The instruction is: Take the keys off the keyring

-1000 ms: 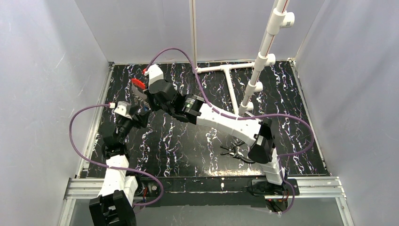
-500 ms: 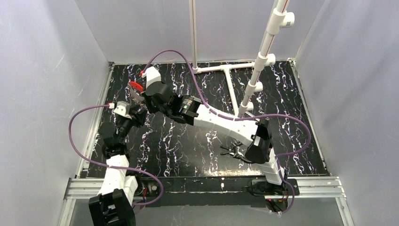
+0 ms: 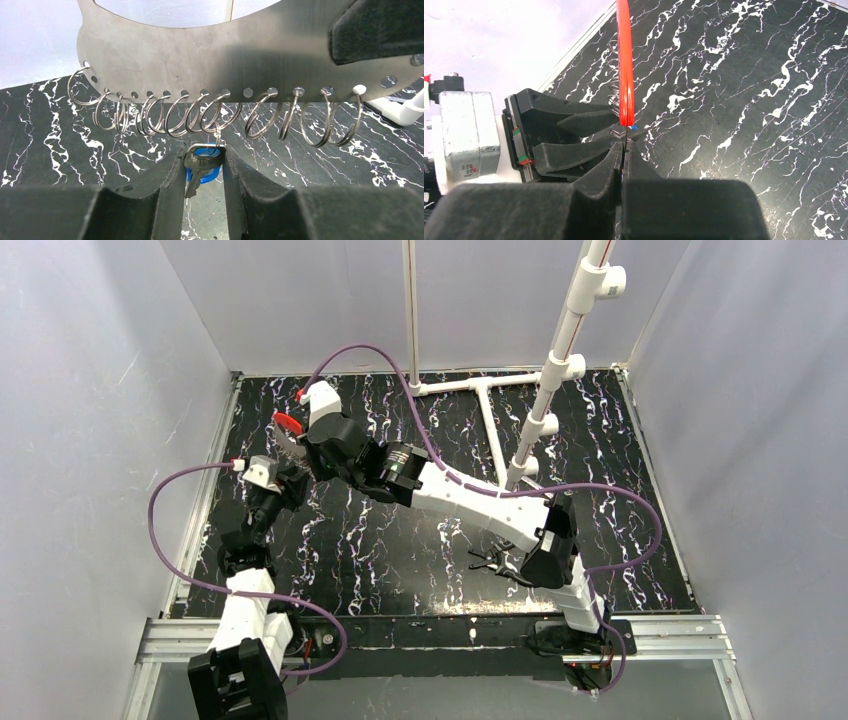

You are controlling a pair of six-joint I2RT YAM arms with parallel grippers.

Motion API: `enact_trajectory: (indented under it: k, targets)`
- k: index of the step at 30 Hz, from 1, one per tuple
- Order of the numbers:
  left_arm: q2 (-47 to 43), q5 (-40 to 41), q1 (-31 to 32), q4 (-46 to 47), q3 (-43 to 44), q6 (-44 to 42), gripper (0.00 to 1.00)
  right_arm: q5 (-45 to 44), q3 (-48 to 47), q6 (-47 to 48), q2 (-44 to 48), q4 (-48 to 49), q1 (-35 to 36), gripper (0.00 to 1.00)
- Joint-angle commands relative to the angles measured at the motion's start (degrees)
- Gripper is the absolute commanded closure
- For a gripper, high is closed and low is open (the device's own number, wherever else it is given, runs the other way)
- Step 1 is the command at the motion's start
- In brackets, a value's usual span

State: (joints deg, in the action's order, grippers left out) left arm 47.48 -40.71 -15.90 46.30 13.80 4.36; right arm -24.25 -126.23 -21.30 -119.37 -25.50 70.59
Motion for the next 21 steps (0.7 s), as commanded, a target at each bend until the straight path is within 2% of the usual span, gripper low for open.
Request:
enact_trajectory:
  k: [1, 4, 7, 11, 15, 21]
  targets:
    - [-1.74, -1.33, 0.21, 1.60, -0.72, 0.20, 0.99, -4.19, -2.70, -0.87, 0.55, 2.06, 0.26, 0.99]
    - [-3.34, -2.23, 0.19, 1.49, -1.56, 0.93, 1.00, -5.01, -0.33, -1.31, 1.50, 2.49, -0.36, 0.99]
    - [-6.84, -4.10, 0.23, -2.88, -1.68, 0.40, 1.00, -4.22, 2.54, -3.04, 2.56, 3.00, -1.93, 0.99]
    - [-8.86, -5.95, 0.17, -10.22, 0.40, -0.58, 1.00, 2.58, 8.36, -7.33, 3.82, 4.36, -5.43, 0.99]
    - [-8.14, -8.65, 0.26, -24.84, 7.01, -5.59, 1.00, 15.51, 19.57, -14.59, 6.50, 9.89, -10.11, 0.99]
    - [-4.53, -11.07, 0.30, -52.02, 20.54, -21.48, 1.00, 30.14, 33.70, -21.61, 9.78, 21.06, -14.23, 0.99]
